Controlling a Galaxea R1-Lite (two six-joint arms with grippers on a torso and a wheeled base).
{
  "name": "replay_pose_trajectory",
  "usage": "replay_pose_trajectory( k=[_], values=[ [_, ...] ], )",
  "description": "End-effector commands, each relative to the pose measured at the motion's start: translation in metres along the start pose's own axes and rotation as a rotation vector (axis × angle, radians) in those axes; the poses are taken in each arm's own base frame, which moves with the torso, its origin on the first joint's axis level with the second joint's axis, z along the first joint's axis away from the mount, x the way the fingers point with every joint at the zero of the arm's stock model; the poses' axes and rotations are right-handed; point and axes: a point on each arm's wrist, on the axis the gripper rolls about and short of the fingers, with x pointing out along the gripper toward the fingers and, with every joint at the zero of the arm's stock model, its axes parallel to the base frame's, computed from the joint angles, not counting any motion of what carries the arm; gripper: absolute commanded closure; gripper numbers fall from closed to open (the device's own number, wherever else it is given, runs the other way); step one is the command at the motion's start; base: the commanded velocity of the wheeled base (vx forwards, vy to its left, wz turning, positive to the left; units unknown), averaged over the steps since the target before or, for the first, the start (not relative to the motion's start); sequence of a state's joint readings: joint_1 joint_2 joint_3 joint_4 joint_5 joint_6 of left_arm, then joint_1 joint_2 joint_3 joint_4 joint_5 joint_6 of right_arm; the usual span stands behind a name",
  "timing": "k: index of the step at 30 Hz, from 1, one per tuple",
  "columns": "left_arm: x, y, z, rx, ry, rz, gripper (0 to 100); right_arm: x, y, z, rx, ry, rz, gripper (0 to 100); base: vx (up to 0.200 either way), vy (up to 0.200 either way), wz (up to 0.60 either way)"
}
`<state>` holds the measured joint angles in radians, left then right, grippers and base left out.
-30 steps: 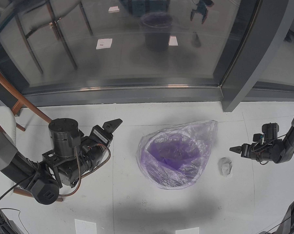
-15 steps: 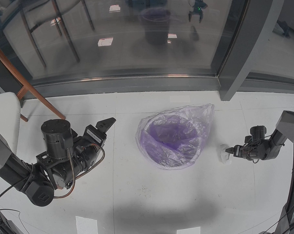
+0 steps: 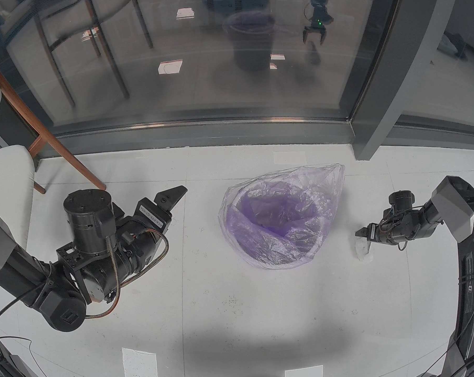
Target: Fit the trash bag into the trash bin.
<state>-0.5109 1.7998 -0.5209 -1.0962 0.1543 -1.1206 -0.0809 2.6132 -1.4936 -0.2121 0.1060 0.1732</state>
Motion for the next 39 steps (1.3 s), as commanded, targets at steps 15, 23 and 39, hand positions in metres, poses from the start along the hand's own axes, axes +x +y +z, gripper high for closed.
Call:
replay_pose_trajectory(
  k=[15, 23, 39],
  values=[
    [-0.001, 0.004, -0.001, 0.005, -0.013, 0.024, 0, 0.047, -0.009, -0.016, 0.001, 0.047, -0.03, 100, 0.0, 0.0, 0.0],
    [-0.002, 0.005, 0.0, 0.04, -0.049, 0.043, 0, -0.066, -0.007, 0.076, 0.021, -0.214, 0.058, 100, 0.0, 0.0, 0.0],
    [-0.003, 0.004, 0.01, 0.026, -0.11, -0.002, 0, -0.275, 0.117, 0.078, -0.035, -0.258, 0.521, 100, 0.0, 0.0, 0.0]
  ],
)
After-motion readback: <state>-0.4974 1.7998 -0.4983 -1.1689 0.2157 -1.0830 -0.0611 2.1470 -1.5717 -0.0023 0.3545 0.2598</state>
